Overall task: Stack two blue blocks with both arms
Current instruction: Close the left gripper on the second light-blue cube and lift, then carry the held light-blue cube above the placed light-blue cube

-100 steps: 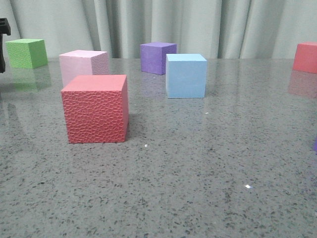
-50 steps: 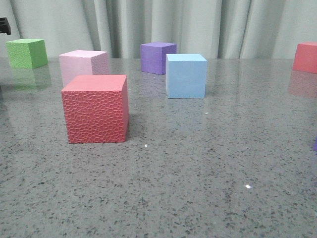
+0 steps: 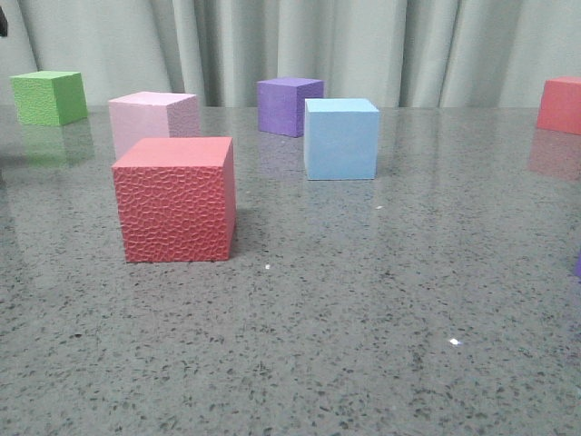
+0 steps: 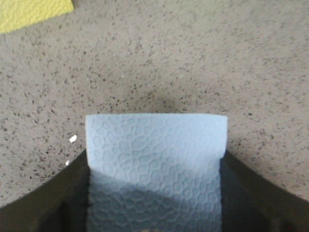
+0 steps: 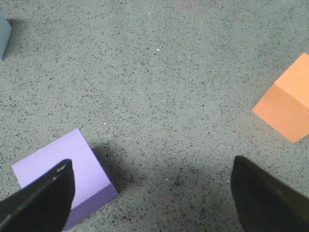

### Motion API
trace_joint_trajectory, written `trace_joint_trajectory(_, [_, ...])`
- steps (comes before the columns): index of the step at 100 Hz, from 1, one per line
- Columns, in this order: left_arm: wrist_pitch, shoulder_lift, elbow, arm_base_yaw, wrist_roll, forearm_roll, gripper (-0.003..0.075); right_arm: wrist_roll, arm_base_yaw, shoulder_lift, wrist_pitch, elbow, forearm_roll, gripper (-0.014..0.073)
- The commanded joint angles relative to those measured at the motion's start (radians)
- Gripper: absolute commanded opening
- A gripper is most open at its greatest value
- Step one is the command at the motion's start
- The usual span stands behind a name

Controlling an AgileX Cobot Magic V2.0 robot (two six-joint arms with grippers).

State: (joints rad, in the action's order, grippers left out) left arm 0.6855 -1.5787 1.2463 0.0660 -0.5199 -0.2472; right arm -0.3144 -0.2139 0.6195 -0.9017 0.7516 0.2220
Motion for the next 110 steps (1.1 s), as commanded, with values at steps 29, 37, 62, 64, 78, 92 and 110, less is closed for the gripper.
trace_joint_trajectory(29, [0.038,0.089,0.173,0.177,0.134,0.011,0.0042,0.006,0.006,0.002,0.067,0.023,0.025,0.0647])
trace_joint_trajectory(37, [0.051,0.089,0.228,0.223,0.152,0.013,0.0042,0.006,0.006,0.002,0.067,0.023,0.025,0.0647])
trace_joint_trajectory(62, [0.051,0.084,0.374,0.353,0.254,0.015,0.0042,0.006,0.006,0.002,0.067,0.023,0.025,0.0647])
trace_joint_trajectory(64, [0.046,0.084,0.383,0.359,0.263,0.015,0.0042,0.006,0.006,0.002,0.067,0.023,0.025,0.0647])
trace_joint_trajectory(78, [0.028,0.058,0.444,0.407,0.306,0.019,0.0042,0.006,0.006,0.002,0.067,0.023,0.025,0.0647])
trace_joint_trajectory(92, [0.028,0.009,0.509,0.439,0.393,0.078,0.0042,0.006,0.006,0.002,0.067,0.023,0.025,0.0647])
trace_joint_trajectory(110, [0.028,-0.074,0.592,0.471,0.541,0.203,0.0042,0.006,0.006,0.002,0.067,0.023,0.025,0.0647])
